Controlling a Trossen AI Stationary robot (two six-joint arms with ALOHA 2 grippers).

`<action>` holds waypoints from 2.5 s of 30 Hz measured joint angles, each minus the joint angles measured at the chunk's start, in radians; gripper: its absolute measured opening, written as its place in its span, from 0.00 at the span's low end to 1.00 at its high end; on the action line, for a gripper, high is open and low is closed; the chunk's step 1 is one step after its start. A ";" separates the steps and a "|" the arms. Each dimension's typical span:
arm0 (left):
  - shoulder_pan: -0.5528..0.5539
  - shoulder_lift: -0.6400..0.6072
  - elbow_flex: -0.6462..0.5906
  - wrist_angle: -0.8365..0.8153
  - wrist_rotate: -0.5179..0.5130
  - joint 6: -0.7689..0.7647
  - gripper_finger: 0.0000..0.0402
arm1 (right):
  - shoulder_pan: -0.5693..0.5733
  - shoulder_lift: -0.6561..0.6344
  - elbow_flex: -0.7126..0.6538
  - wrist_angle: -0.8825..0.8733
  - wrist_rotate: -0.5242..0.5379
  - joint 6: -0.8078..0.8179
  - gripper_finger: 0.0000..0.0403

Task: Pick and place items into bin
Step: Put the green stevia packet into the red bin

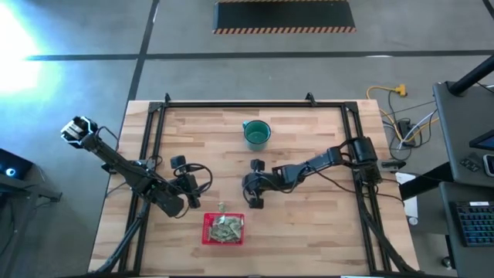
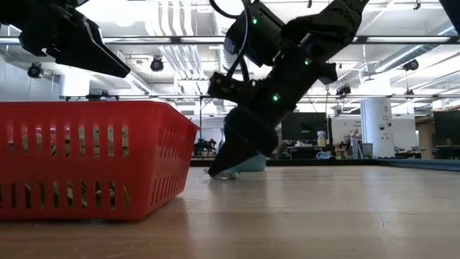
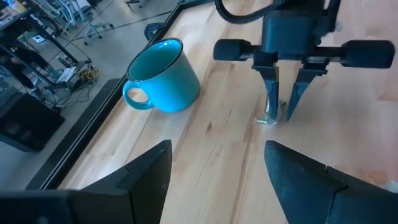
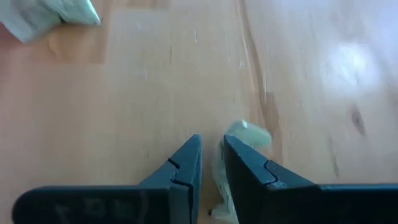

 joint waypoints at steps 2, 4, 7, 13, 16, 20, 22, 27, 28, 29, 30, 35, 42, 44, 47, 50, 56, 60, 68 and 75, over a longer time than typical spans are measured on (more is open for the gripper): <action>0.000 0.000 0.000 0.000 0.000 0.000 0.60 | 0.007 -0.007 0.009 0.001 0.000 -0.029 0.16; 0.000 0.000 0.000 0.000 0.000 0.000 0.60 | 0.015 -0.013 0.013 0.004 -0.003 -0.049 0.19; 0.000 0.000 0.000 0.000 0.000 0.000 0.60 | 0.016 -0.014 0.013 -0.012 0.014 -0.053 0.26; 0.000 0.000 -0.001 0.000 0.000 0.000 0.60 | 0.001 -0.013 0.010 -0.093 0.129 -0.007 0.40; 0.000 0.000 -0.002 0.000 0.000 0.000 0.60 | -0.004 -0.013 0.009 -0.097 0.128 0.002 0.44; 0.000 0.000 -0.002 0.000 0.001 0.000 0.60 | -0.010 -0.013 -0.008 -0.094 0.121 0.013 0.46; 0.000 0.000 -0.002 0.000 0.001 0.000 0.60 | -0.012 -0.014 -0.016 -0.088 0.114 0.024 0.44; 0.000 0.000 -0.002 0.001 0.004 0.000 0.60 | -0.016 -0.014 -0.021 -0.084 0.069 0.021 0.30; 0.000 0.000 -0.002 0.001 0.004 0.000 0.60 | -0.015 -0.014 -0.021 -0.084 0.068 0.012 0.26; 0.000 0.000 -0.002 0.001 0.004 0.000 0.60 | -0.015 -0.014 -0.021 -0.085 0.066 0.003 0.22; 0.000 0.000 -0.002 0.002 0.004 0.000 0.60 | -0.014 -0.014 -0.020 -0.086 0.063 -0.006 0.17; 0.000 0.000 -0.002 0.002 0.004 0.000 0.60 | -0.014 -0.014 -0.020 -0.082 0.056 -0.028 0.03; 0.000 0.000 -0.002 0.003 0.008 0.000 0.60 | -0.008 -0.049 -0.024 -0.086 0.062 -0.038 0.02; 0.000 0.000 -0.002 0.003 0.009 0.000 0.60 | 0.005 -0.082 -0.024 -0.079 0.064 -0.052 0.02; 0.000 0.000 -0.002 0.004 0.008 0.000 0.60 | 0.036 -0.130 -0.023 -0.063 0.050 -0.086 0.02; 0.000 0.000 -0.002 0.003 0.008 0.000 0.60 | 0.072 -0.161 -0.023 -0.002 -0.053 -0.150 0.02; 0.000 0.000 -0.002 0.007 0.008 0.000 0.60 | 0.131 -0.160 -0.022 0.213 -0.350 -0.247 0.02; 0.000 0.000 -0.002 0.024 0.009 0.000 0.60 | 0.147 -0.144 -0.022 0.298 -0.408 -0.259 0.02; 0.000 0.000 -0.002 0.030 0.068 0.000 0.60 | 0.149 -0.047 0.027 0.366 -0.424 -0.202 0.02; 0.000 0.000 -0.012 0.024 0.278 0.002 0.60 | 0.149 -0.034 0.068 0.248 -0.466 -0.199 0.04</action>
